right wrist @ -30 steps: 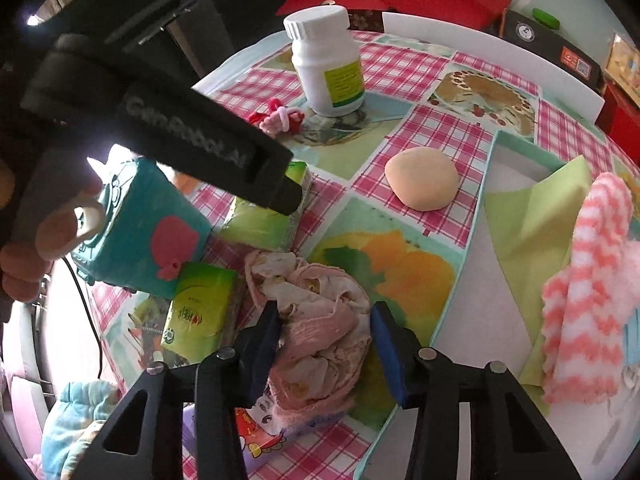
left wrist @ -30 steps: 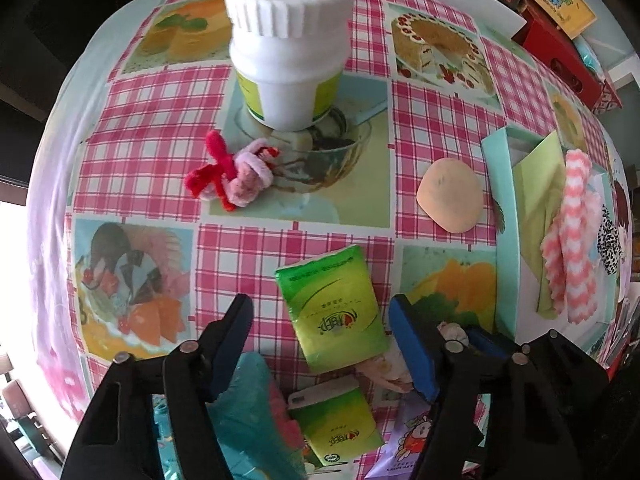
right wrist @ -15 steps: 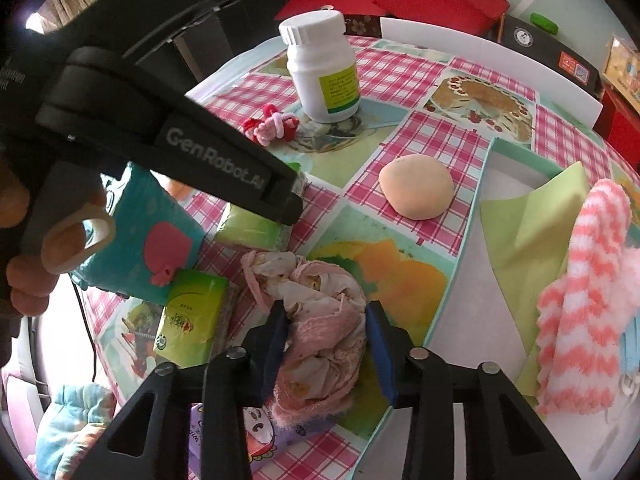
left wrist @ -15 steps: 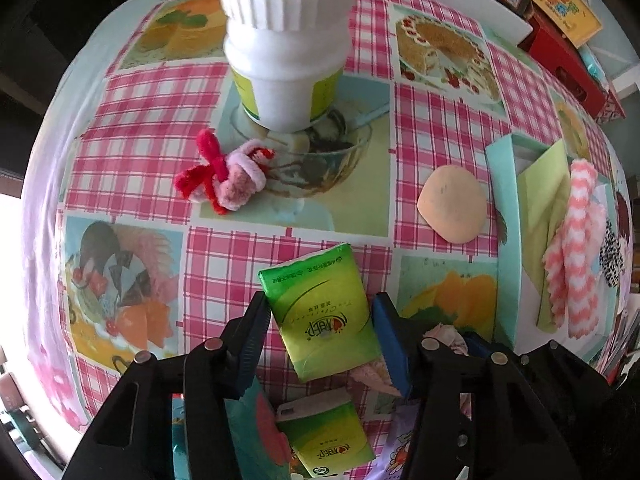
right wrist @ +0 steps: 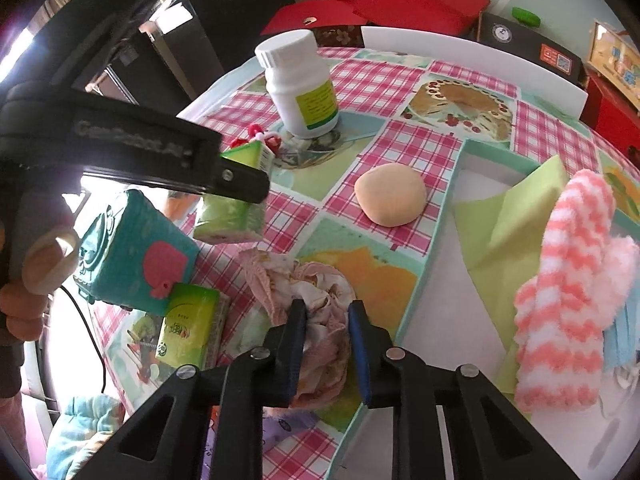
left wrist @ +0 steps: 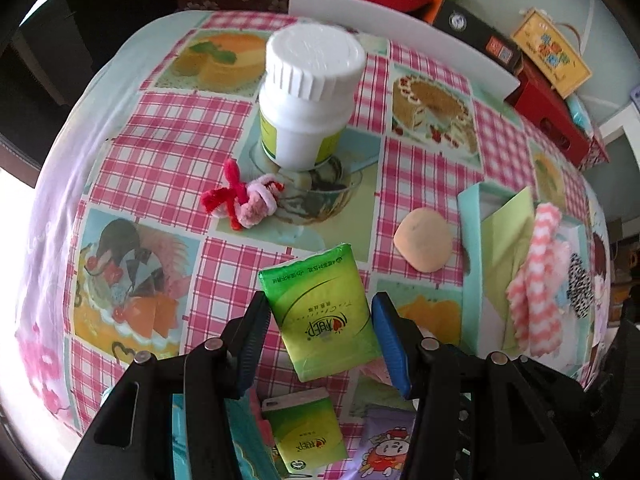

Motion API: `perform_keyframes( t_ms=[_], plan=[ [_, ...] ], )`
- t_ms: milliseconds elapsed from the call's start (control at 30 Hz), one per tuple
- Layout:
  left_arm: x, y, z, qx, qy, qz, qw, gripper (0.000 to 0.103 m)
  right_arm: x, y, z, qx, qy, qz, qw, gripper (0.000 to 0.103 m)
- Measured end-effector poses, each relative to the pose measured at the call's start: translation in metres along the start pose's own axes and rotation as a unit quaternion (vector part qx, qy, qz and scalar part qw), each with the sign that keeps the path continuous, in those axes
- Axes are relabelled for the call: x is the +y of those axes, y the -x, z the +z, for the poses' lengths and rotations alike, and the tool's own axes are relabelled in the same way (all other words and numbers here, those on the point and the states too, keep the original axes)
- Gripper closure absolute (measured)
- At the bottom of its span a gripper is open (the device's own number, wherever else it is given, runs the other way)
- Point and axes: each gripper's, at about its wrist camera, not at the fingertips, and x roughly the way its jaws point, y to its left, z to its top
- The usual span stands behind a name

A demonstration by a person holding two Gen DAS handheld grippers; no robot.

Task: Organize soft objects
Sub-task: 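Grasp the pink floral cloth with the right tool while the left tool grasps the green tissue packet, then carry the pink cloth with the right tool while the left tool carries the green packet over the tray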

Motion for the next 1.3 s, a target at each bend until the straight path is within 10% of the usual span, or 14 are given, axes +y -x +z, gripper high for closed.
perform_keyframes(
  t_ms=[667, 1000, 1300],
  plan=[
    [0.027, 0.093, -0.021, -0.099, 0.038, -0.043, 0.9934, 0.049, -0.009, 0.052, 0.003, -0.064, -0.019, -0.004, 0.998, 0.088],
    [-0.015, 0.135, -0.028, -0.154, -0.005, -0.064, 0.986, 0.049, -0.052, 0.13, 0.0, -0.152, -0.073, -0.056, 0.984, 0.088],
    [-0.075, 0.108, -0.042, -0.118, -0.053, -0.093, 0.9872, 0.049, -0.112, 0.175, -0.024, -0.179, -0.15, -0.12, 0.965, 0.088]
  ],
)
